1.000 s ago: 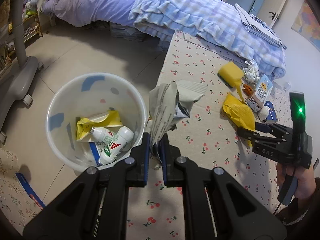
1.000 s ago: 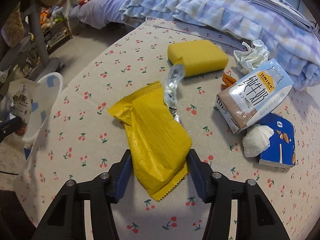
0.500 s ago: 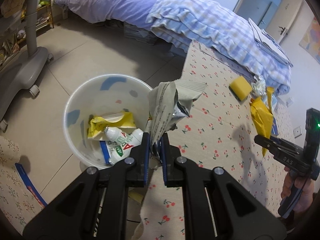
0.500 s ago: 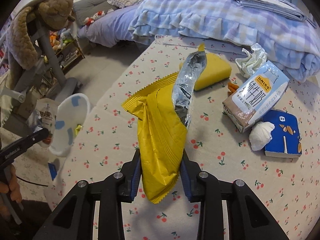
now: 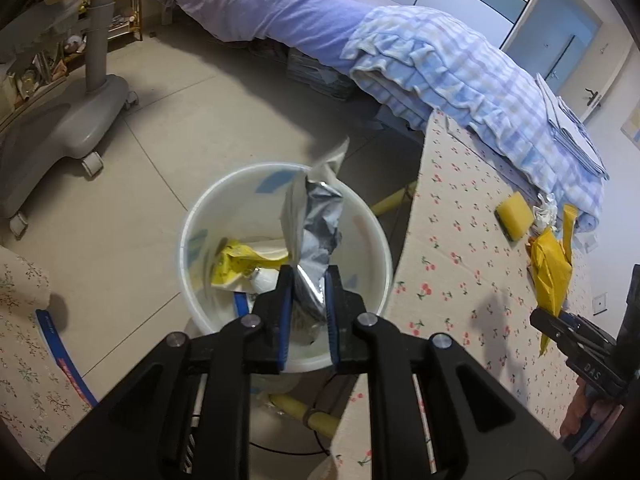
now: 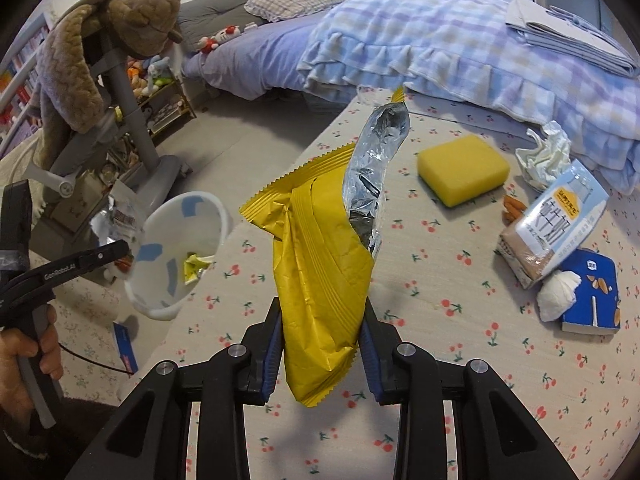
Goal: Collect trash
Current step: 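Drop the crumpled paper into the wastebasket with the left tool while the right lifts the wrapper, then carry the yellow wrapper over the wastebasket and open the right tool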
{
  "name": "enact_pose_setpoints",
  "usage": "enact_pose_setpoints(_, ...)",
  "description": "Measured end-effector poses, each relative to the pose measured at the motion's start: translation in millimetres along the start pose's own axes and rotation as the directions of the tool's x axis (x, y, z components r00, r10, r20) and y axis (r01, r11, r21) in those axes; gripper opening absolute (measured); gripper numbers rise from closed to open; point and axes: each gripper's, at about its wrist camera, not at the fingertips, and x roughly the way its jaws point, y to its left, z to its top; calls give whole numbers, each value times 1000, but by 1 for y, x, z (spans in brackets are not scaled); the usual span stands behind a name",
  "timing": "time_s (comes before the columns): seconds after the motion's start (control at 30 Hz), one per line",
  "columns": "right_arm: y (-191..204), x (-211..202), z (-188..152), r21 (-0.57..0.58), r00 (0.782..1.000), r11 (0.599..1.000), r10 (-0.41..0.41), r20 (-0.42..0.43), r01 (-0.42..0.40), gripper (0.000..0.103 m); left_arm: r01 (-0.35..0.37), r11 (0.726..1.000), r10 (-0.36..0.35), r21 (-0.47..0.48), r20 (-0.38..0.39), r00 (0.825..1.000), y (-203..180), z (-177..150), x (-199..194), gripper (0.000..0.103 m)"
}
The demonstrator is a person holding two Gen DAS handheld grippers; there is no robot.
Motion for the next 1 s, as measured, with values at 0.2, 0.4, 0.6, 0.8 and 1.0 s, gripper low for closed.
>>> enact_pose_setpoints(0.2, 20, 8, 6, -20, 1000, 999, 30, 1, -30, 35, -85, 996, 85, 1, -6, 996, 9, 3, -8, 79)
enact_pose_setpoints(0.4, 45, 18, 10, -54, 999, 997, 52, -7, -52, 35, -208, 978, 208, 6, -19, 978, 26, 1, -14, 85)
enact_pose_setpoints(0.6, 73, 34, 15, -86, 997, 994, 67, -40, -70, 36, -258, 966, 257, -17, -26, 966, 41, 4, -24, 95)
enact_pose_setpoints(0.8, 102, 52, 20, -101, 993, 989, 98, -59, -104, 38, -276, 961, 275, -33, -19, 961, 49, 5, -34, 97)
enact_pose_setpoints(1.0, 121, 71, 24, -121, 992, 987, 101, -80, -110, 38, -262, 963, 262, -62, -17, 965, 57, 8, -40, 97)
